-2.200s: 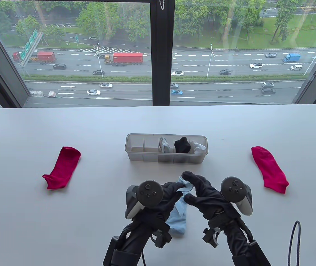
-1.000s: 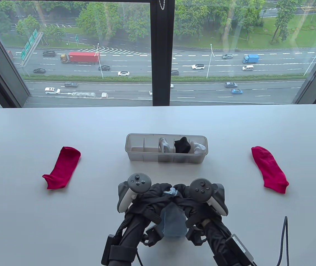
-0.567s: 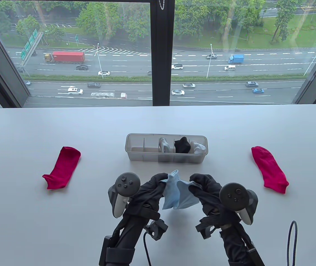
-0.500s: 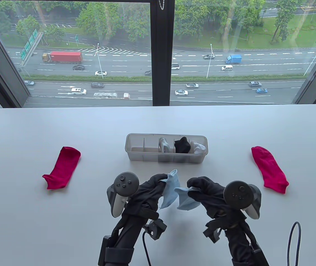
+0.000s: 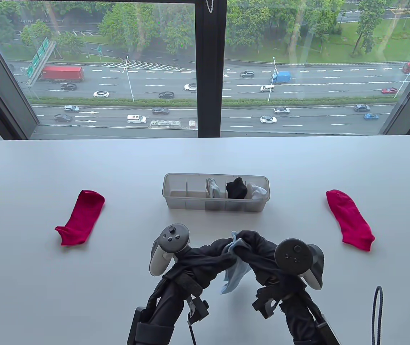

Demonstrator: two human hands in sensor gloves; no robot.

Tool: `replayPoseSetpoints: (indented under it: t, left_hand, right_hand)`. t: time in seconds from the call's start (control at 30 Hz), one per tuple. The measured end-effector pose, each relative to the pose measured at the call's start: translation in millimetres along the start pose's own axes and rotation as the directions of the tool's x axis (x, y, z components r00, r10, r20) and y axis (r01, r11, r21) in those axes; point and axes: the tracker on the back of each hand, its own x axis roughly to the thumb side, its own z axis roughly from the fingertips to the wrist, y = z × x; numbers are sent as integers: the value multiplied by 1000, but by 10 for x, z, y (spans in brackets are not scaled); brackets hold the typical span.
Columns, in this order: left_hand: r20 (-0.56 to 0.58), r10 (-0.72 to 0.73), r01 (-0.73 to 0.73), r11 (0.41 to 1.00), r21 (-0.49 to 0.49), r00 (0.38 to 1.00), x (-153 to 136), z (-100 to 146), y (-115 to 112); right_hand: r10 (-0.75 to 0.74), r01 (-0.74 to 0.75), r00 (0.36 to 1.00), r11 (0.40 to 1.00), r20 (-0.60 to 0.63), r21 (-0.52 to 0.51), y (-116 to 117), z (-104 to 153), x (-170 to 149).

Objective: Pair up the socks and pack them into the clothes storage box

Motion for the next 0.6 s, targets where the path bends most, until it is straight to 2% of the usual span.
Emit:
replayPoseSetpoints:
  t: [0.07,0.1,0.13,0.17,0.2,0.27,0.3,0.4,0.47,0.53,0.6]
  left_hand:
    - [-69,-216,225,957,184,974,72,15,-12]
    - [-78,-265,276,938,209,961,94,12,-21]
    - [-78,-307,316,929,189,949,134,5,-41]
    - [-93,-327,339,922,190,941,160,18,-61]
    - [-81,-352,361,914,186,933,179,20,-77]
    - [-59,-382,387,915,116,922,206,10,-97]
    - [-61,-389,393,914,102,919,209,0,-106]
    - [-184,-516,539,836,101,836,199,-13,-138]
    - [-242,-568,605,787,121,787,189,-8,-139]
    - [-238,-568,609,776,165,788,201,11,-125]
    - [-151,-523,543,787,293,839,235,40,-99]
  right_hand:
    - [29,-29,1000,1000,-13,-7,6,1,1]
    - [56,-57,998,998,-27,-29,0,1,-3]
    - [102,-105,993,992,-52,-65,-25,-2,-20]
    - [121,-122,992,992,-46,-31,-48,-21,-46]
    - [118,-117,993,992,-30,52,-63,-37,-84]
    - [-4,15,999,939,-33,344,-23,-51,-213]
    - [-44,62,997,929,-58,365,-3,-47,-250]
    - [-128,154,983,962,-129,223,75,-59,-374]
    - [-119,147,986,949,-114,278,121,-60,-372]
    - [-87,108,992,967,-96,232,135,-47,-336]
    - [-109,122,991,971,-73,206,140,-45,-283]
